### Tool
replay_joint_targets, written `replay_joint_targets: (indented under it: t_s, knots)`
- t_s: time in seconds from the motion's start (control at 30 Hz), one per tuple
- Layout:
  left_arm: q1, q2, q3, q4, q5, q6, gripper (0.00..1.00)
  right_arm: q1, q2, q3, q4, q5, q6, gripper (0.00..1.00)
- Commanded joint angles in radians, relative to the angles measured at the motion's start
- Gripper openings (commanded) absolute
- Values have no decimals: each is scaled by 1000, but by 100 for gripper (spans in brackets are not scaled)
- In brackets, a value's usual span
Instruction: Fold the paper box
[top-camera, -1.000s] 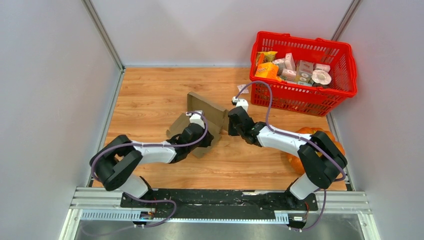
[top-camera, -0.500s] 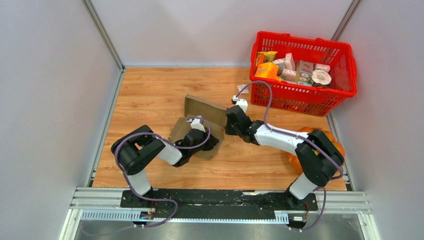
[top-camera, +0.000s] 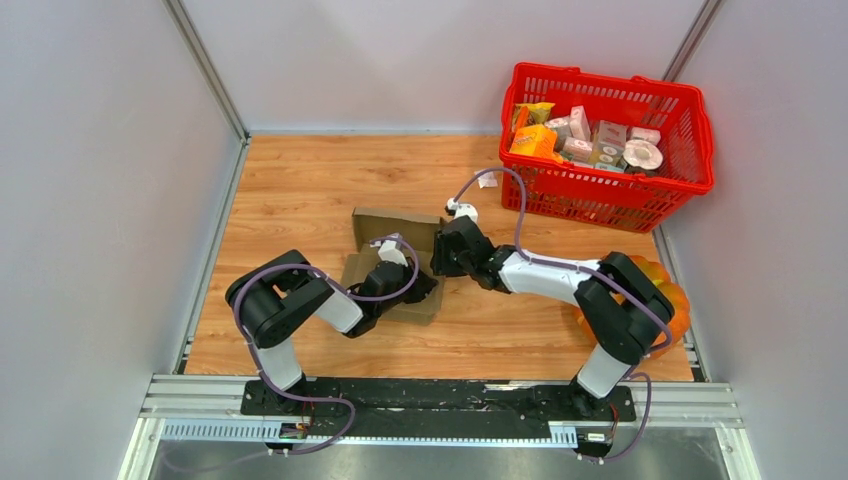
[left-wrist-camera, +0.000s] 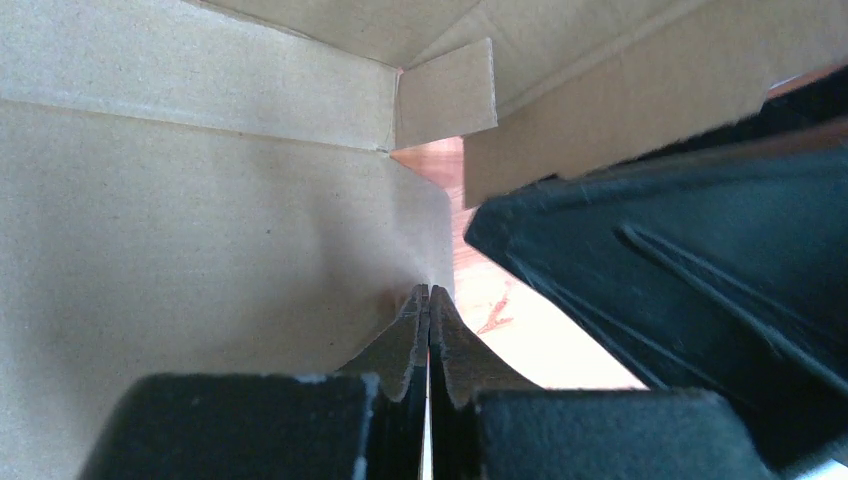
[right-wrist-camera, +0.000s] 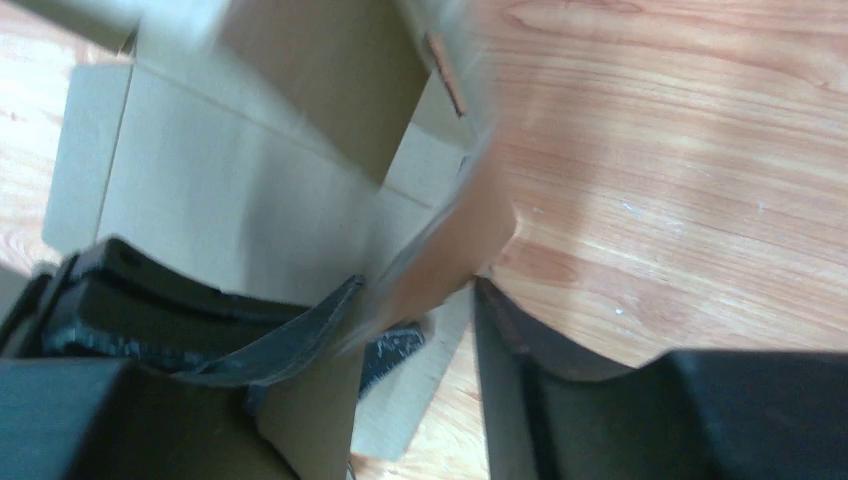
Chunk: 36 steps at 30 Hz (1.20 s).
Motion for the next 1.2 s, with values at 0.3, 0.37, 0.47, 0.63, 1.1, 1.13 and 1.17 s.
replay_joint_targets:
  t_s: [0.3,0.37,0.47,0.63,1.1,1.13,1.17]
  knots:
    - [-4,46,-28,-38,7,6,0,-129,-396,-230,-33,97,-201,55]
    - [-4,52,-28,-32,18,6,0,-188,-336,-184,-26,53,-311,55]
    - [-4,63,-30,-25,26,6,0,-256,-267,-145,-34,-164,-468,56]
    - [-4,83,-37,10,26,-4,0,-268,-170,-159,238,-366,-580,60]
    - [-4,81,-36,11,33,7,0,-264,-34,-101,317,-622,-769,55]
    - [-4,80,-39,11,32,9,0,-262,-29,-101,328,-639,-771,54]
    - [-4,78,-40,11,32,9,0,-262,-26,-103,353,-650,-780,54]
